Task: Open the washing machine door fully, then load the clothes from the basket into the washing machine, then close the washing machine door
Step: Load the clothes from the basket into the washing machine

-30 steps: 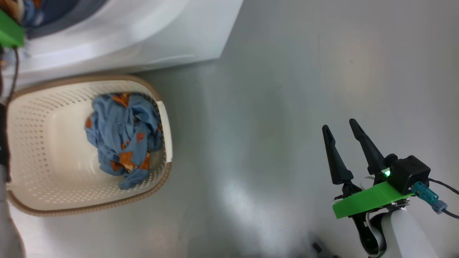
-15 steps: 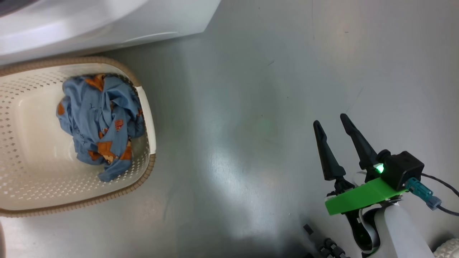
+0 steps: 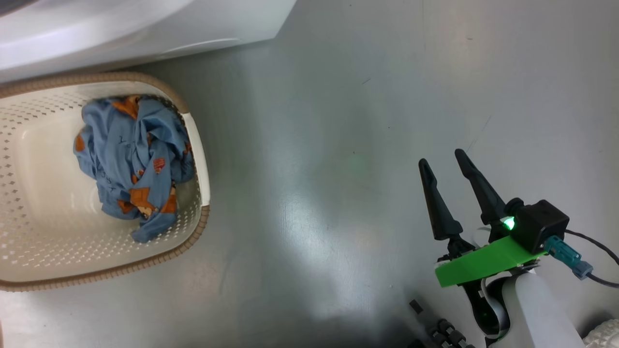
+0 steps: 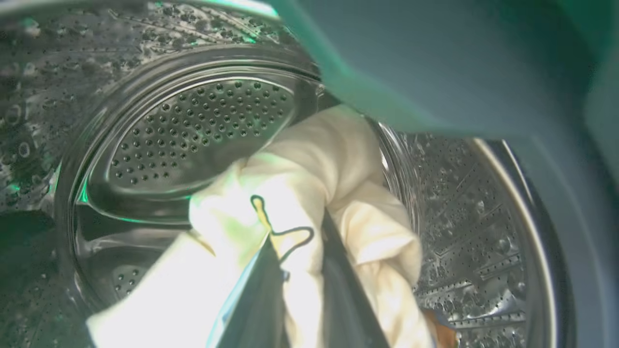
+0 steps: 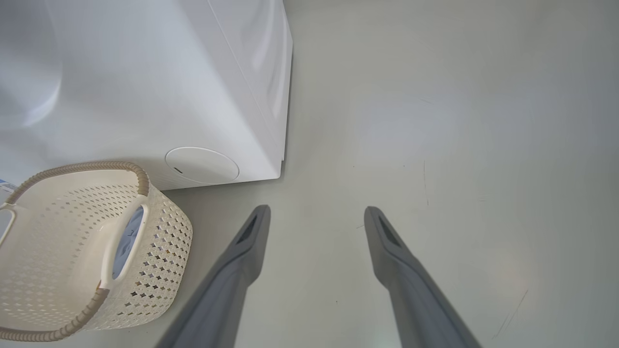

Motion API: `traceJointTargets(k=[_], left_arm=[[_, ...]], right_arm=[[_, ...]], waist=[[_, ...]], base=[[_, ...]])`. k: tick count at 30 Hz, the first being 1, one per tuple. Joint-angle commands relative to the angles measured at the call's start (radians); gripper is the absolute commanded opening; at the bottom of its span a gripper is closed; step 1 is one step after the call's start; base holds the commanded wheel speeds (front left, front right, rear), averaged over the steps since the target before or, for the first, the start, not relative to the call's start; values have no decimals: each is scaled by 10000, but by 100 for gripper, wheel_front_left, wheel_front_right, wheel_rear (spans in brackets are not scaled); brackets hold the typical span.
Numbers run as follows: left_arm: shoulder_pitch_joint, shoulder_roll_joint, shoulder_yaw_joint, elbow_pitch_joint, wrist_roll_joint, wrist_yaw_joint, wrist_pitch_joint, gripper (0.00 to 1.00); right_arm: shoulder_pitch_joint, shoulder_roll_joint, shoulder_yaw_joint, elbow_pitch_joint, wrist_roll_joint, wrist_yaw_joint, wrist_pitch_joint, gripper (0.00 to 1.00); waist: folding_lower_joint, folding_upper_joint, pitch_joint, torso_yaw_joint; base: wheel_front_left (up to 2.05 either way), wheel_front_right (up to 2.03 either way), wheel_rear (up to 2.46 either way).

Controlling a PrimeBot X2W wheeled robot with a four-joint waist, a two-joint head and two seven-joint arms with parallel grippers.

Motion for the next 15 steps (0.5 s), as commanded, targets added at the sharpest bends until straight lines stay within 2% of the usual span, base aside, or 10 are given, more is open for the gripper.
traceJointTargets(k=[1,6,7,8,9,15], left_arm=[[318,445,229,-258,-31,46,-18,0],[588,243,393,644,-347,-57,-18,1],[555,175,459,937,-463,-102,-18,38],[555,175,459,937,-463,-102,-18,38],[509,163,478,1101,-481,-153,-18,100],[365,-1,595,2461,-629,-343,-18,100]], right_arm=[[194,41,243,-160,81,16,-49,100],[173,43,287,-92,79,16,-49,100],[173,43,288,-73,81,16,-49,100],[173,43,288,-73,81,16,-49,100],[165,44,293,-54,87,16,-49,100],[182,45,259,49,111,16,-49,100]], waist=[[-1,0,-6,13],[-1,0,-38,15],[-1,0,-39,19],[-1,0,-39,19],[-1,0,-37,19],[-1,0,-134,100]], base=[[0,0,0],[0,0,0],[0,0,0],[0,0,0],[0,0,0],[0,0,0]])
